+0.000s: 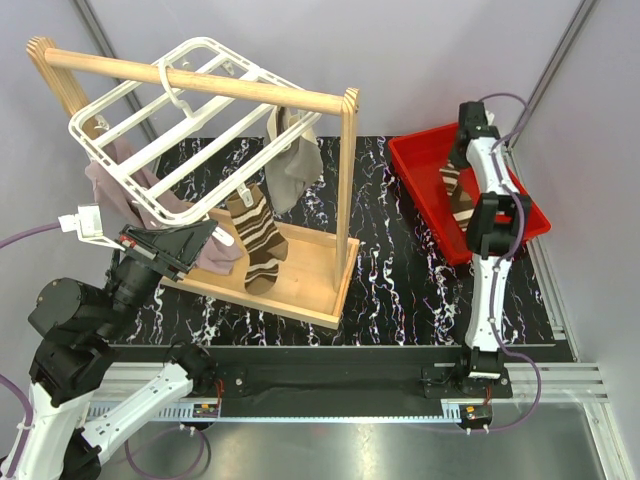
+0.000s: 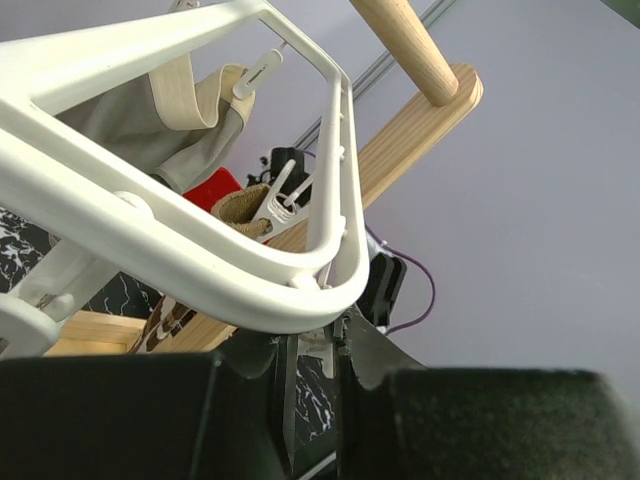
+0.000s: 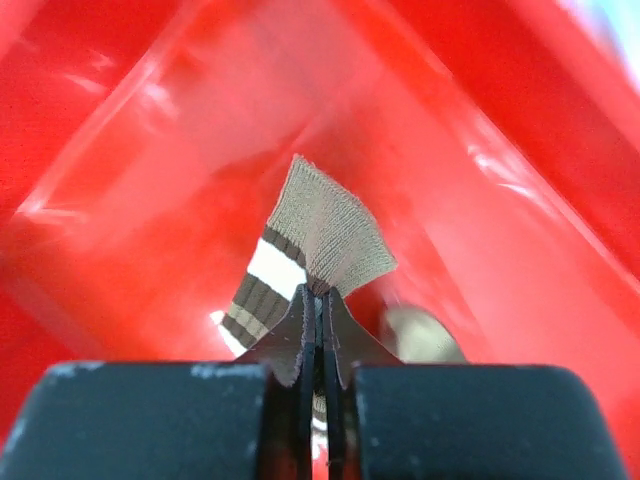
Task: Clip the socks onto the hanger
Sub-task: Pick up the sock from the bin, then clamp the sock onto the hanger.
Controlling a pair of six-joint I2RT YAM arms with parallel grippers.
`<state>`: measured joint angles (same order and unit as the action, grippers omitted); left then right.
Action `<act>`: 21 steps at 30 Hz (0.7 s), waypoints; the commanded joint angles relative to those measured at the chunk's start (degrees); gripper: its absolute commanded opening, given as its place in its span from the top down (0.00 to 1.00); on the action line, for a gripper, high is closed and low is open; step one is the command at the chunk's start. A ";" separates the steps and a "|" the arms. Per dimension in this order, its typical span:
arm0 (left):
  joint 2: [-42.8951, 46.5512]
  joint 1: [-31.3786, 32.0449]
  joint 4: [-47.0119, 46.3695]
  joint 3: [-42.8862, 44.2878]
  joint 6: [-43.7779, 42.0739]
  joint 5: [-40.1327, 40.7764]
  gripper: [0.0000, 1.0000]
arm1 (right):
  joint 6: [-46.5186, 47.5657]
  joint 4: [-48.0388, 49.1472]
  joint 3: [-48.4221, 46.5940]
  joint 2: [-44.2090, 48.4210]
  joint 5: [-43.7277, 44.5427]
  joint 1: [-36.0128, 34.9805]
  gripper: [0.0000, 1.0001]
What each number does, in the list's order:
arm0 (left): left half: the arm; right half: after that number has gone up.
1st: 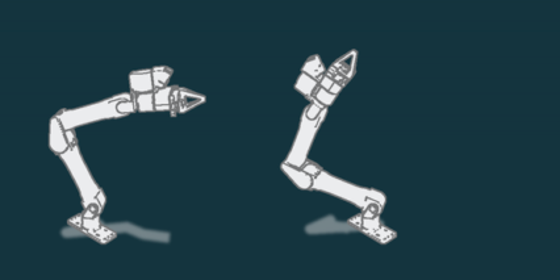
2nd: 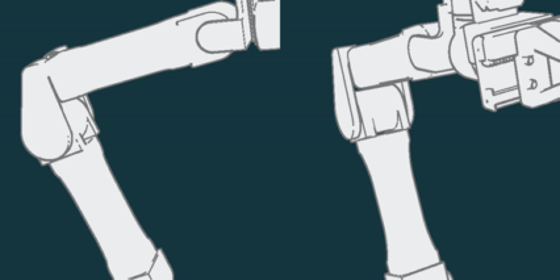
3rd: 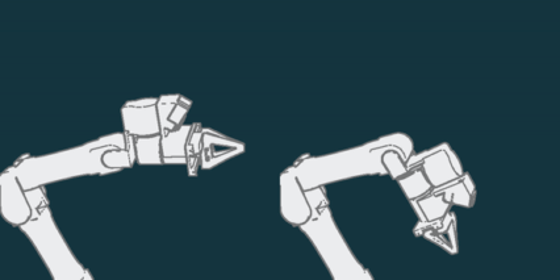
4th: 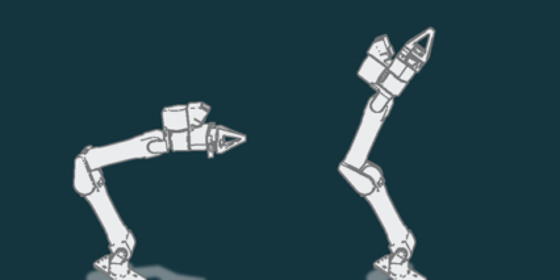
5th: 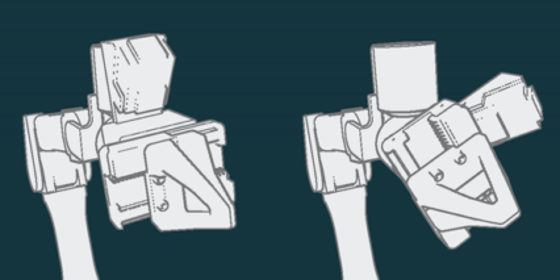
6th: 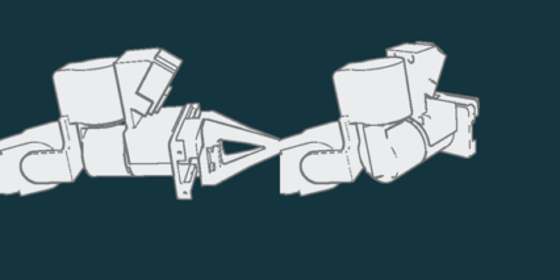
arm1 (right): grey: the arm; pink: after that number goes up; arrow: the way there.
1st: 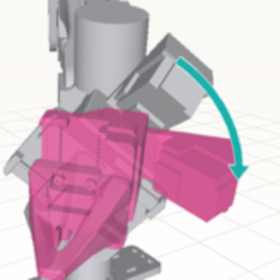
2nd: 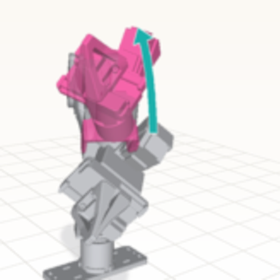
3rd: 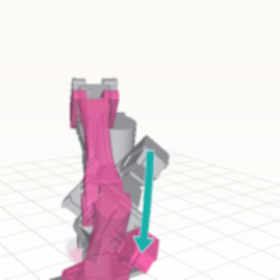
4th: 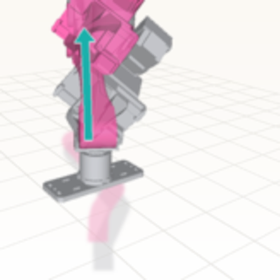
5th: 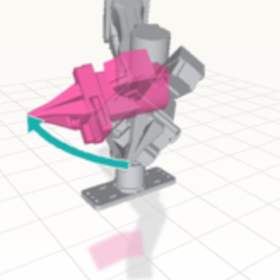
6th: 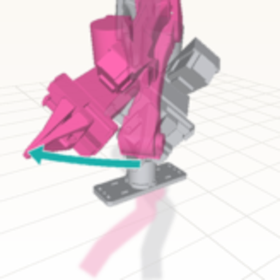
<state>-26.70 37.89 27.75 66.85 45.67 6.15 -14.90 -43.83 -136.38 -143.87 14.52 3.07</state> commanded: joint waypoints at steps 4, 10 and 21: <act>-0.37 -0.10 0.20 -0.49 1.00 -2.02 1.00 | -1.01 4.10 16.99 30.90 -0.63 -0.34 1.00; -0.37 -0.18 -0.24 -0.93 1.26 -2.64 1.00 | -0.14 1.66 38.89 58.59 -10.80 -4.98 1.00; -0.55 -0.10 -1.29 -0.67 1.70 -3.34 1.00 | 0.05 -10.58 55.24 89.63 -37.79 -29.51 1.00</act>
<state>-26.68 37.78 27.33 66.59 47.03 5.74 -14.26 -49.58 -84.71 -55.75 -12.01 -22.98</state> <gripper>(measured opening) 0.159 0.018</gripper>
